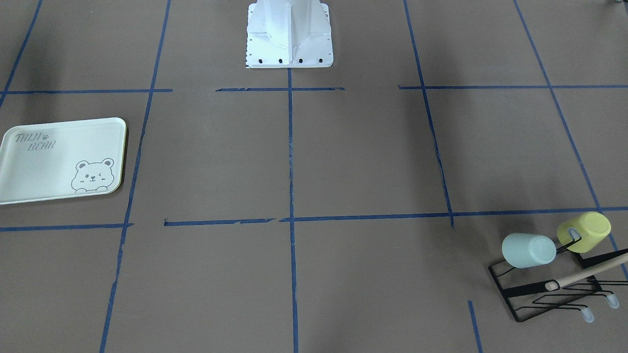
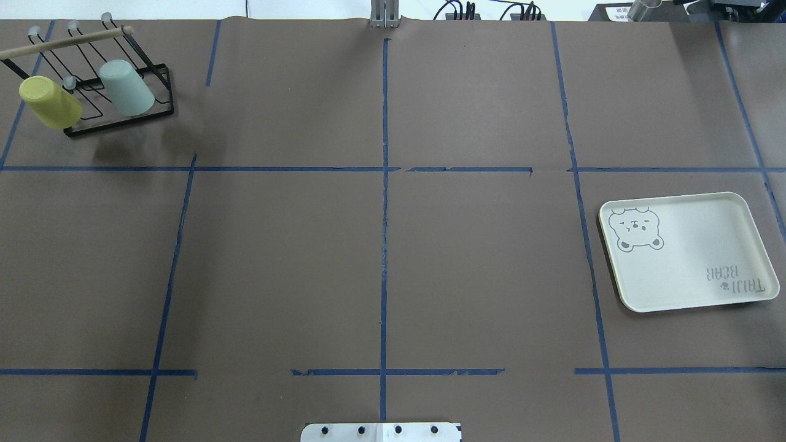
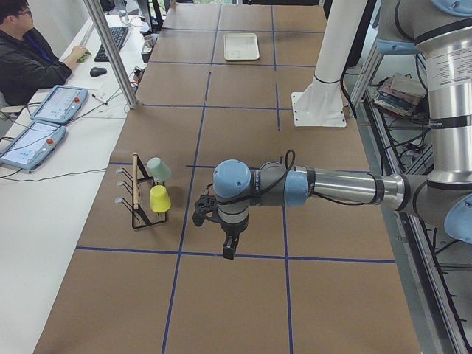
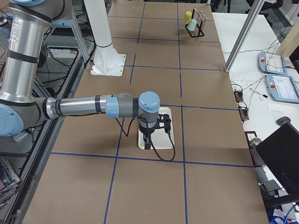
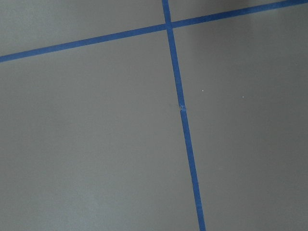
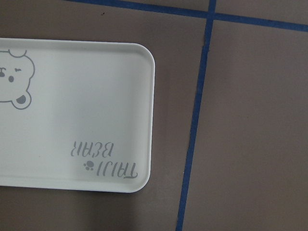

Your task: Left arm grabs green cup and hands to right arm on tray

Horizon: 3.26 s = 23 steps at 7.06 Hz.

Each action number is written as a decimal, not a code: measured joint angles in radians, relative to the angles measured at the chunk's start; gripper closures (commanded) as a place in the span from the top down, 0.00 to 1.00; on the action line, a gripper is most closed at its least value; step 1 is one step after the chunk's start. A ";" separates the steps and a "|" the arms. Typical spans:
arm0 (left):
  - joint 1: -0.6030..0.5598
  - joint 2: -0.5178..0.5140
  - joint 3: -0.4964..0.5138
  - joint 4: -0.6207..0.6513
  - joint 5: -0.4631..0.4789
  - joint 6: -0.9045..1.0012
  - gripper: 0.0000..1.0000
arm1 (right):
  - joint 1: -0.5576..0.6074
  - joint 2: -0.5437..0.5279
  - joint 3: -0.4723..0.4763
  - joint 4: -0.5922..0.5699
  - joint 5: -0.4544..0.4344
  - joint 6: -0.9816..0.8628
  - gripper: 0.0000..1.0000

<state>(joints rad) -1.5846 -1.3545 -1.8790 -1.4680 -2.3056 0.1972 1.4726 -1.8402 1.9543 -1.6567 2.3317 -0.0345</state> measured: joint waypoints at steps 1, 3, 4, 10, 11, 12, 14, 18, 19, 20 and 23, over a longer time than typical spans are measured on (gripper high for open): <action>0.001 0.000 -0.002 0.000 0.000 0.000 1.00 | 0.000 0.000 0.000 0.000 0.001 0.000 1.00; 0.003 0.001 -0.003 0.000 0.002 0.000 1.00 | 0.000 -0.001 0.000 0.000 0.001 0.000 1.00; 0.003 0.001 -0.003 -0.007 0.003 -0.001 1.00 | 0.000 0.000 0.001 0.000 0.001 0.000 1.00; 0.055 -0.127 0.005 -0.387 -0.001 -0.336 1.00 | -0.001 0.010 0.006 0.000 0.005 0.002 1.00; 0.094 -0.153 -0.003 -0.411 0.000 -0.484 1.00 | -0.001 0.010 0.005 0.000 0.010 0.002 1.00; 0.137 -0.181 -0.006 -0.445 0.004 -0.601 1.00 | 0.000 0.009 0.004 0.000 0.012 0.002 1.00; 0.212 -0.240 -0.007 -0.507 0.010 -0.768 1.00 | 0.000 0.008 0.003 0.000 0.014 0.002 1.00; 0.427 -0.306 -0.006 -0.607 0.360 -1.057 1.00 | 0.000 0.007 0.001 0.000 0.015 0.002 1.00; 0.486 -0.330 0.004 -0.613 0.462 -1.095 1.00 | -0.001 0.007 0.001 0.000 0.014 0.002 1.00; 0.528 -0.361 0.026 -0.615 0.540 -1.119 1.00 | -0.001 0.007 0.000 0.000 0.014 0.002 1.00; 0.594 -0.461 0.151 -0.640 0.723 -1.160 1.00 | -0.001 0.007 -0.004 -0.001 0.013 0.002 1.00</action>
<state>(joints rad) -0.9904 -1.8156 -1.7278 -2.1077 -1.5828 -0.9632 1.4721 -1.8331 1.9499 -1.6582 2.3451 -0.0326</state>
